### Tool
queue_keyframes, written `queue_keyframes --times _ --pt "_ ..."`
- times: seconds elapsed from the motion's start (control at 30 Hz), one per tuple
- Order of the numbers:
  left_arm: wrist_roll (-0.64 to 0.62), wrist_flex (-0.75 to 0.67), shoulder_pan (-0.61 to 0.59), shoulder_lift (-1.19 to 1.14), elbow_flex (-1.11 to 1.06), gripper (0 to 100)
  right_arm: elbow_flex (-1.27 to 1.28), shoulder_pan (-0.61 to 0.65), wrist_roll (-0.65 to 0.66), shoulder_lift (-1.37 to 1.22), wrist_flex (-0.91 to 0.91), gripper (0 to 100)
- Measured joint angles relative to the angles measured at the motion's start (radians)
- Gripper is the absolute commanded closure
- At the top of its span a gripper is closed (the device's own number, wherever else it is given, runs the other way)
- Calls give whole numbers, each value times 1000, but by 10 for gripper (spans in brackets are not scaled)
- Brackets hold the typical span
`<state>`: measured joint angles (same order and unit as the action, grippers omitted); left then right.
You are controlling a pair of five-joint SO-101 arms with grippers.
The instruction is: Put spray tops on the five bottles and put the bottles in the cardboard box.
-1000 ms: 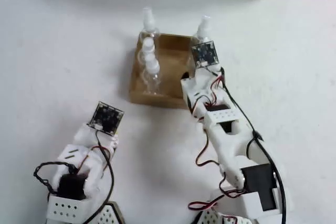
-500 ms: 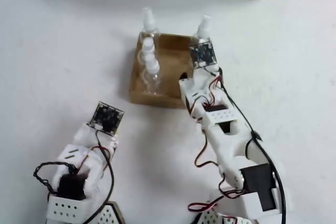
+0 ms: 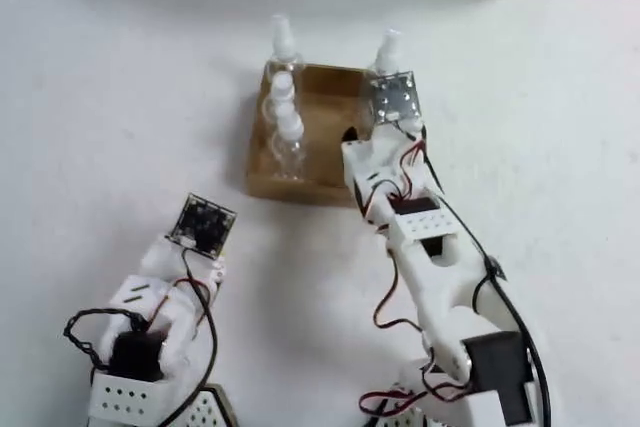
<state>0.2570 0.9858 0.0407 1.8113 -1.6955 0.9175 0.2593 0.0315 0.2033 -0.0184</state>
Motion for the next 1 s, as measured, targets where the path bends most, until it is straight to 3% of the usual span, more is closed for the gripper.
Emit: queue_keyframes --times 0.47,1.0 --pt "0 0 0 0 0 976 0 -9 -9 210 -221 680" --pt "0 0 0 0 0 976 0 -9 -11 618 -806 683"
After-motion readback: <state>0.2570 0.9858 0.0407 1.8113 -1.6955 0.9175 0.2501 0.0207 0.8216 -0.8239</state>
